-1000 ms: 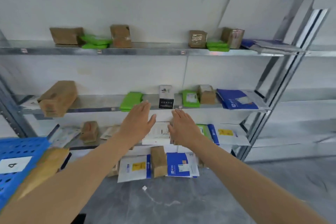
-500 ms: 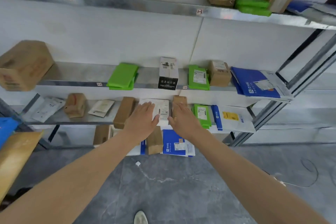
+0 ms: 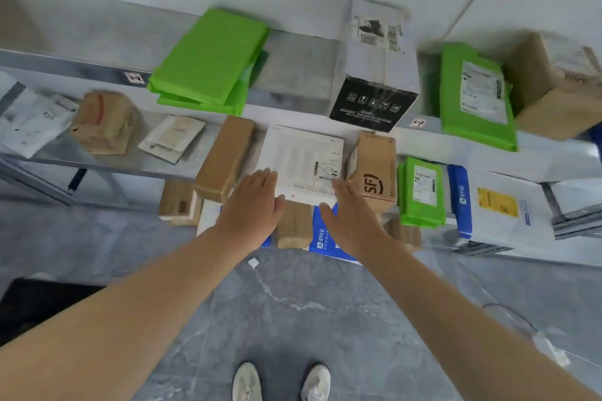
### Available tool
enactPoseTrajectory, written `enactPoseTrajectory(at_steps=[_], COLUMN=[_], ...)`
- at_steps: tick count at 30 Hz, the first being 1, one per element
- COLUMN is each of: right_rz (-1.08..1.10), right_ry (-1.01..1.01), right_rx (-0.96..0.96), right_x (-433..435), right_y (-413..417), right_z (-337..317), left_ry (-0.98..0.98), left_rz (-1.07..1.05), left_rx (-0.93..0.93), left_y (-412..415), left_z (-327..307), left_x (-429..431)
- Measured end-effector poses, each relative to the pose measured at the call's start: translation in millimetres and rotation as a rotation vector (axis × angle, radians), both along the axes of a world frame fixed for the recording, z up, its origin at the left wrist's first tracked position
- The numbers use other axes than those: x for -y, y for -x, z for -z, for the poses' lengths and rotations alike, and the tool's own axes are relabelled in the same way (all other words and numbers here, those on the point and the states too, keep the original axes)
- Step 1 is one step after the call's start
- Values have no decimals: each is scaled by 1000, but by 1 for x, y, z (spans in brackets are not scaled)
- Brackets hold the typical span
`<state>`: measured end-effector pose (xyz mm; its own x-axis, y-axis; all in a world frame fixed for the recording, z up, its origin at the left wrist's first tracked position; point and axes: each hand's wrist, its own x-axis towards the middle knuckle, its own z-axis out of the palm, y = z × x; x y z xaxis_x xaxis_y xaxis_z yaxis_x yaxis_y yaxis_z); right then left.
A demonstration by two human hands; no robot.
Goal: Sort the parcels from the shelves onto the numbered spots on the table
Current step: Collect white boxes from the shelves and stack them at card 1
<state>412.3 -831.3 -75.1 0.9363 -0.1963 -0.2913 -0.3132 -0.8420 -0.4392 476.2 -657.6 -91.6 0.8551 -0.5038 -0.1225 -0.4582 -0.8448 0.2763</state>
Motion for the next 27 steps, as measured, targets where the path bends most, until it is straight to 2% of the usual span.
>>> enactPoseTrajectory(at_steps=[6, 13, 18, 21, 25, 27], right_rz=[72, 170, 192, 340, 555, 663], right_ry=[-12, -73, 69, 28, -201, -287], right_rx=[-76, -124, -163, -120, -80, -63], right_x=[37, 58, 61, 60, 72, 77], right_y=[-74, -145, -173, -182, -193, -194], right_z=[109, 200, 233, 240, 253, 255], left_ry=[-95, -31, -58, 71, 419, 521], left_rz=[-29, -157, -182, -334, -532, -610], left_rx=[-57, -155, -250, -346, -430, -495], left_y=[-61, -135, -170, -179, -183, -179], left_z=[100, 175, 206, 217, 228, 230], left_x=[10, 42, 59, 61, 52, 49])
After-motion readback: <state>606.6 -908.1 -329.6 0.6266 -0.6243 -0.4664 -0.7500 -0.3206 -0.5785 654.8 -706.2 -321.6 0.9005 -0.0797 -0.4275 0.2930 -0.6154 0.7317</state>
